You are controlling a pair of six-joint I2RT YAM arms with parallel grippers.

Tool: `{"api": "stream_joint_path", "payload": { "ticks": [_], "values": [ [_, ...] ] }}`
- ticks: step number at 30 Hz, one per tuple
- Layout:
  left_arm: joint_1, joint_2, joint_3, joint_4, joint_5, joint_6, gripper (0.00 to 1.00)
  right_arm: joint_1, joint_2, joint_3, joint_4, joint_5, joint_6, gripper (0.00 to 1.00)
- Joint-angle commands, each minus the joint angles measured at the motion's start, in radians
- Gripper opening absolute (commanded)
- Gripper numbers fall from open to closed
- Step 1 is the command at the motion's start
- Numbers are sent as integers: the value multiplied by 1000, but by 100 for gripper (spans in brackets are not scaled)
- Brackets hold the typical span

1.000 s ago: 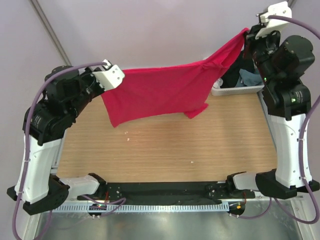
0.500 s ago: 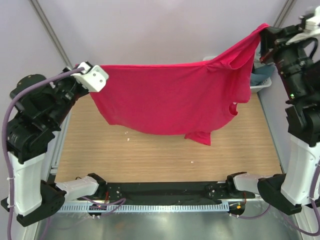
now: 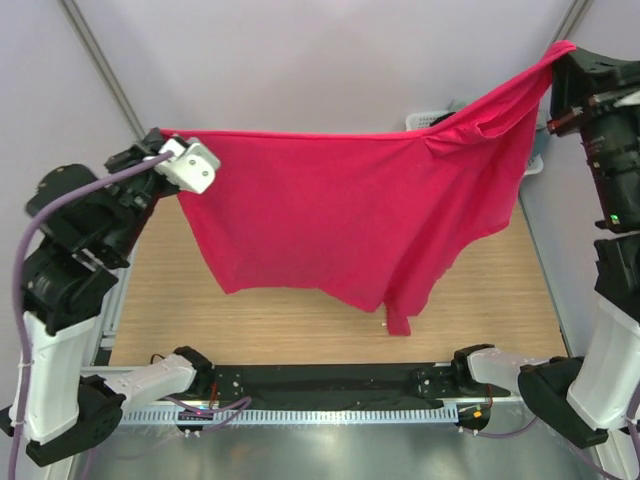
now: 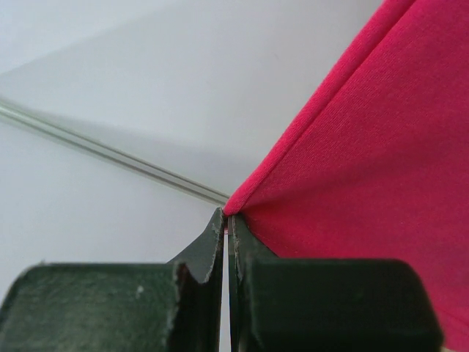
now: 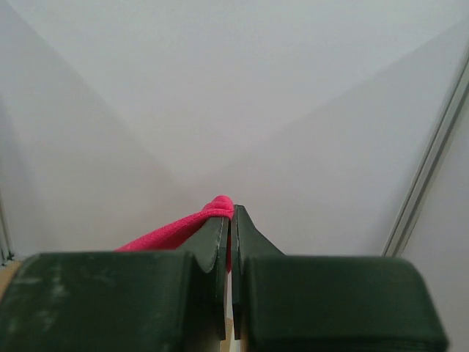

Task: Fold and stack the t-shirts
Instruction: Flatten the tshirt out

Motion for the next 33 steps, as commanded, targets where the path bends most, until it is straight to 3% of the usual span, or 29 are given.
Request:
{"api": "stream_joint_path", "payload": {
  "ticks": [1,9,14,20,33],
  "values": [
    [4,1,-87,91,-39,32,0,-2,58,-33,48,-10,-24,1],
    [37,45,-137,145,-50,70,0,-1,119,-131,109,76,-122,1],
    [141,102,-95,164,-28,-38,0,-2,130,-198,123,87,-122,1],
    [144,90,-43,76,13,-130,0,-1,107,-185,109,94,-98,1],
    [144,-50,-14,-66,82,-212,0,-1,-72,-154,-104,61,-7,1]
  ]
}}
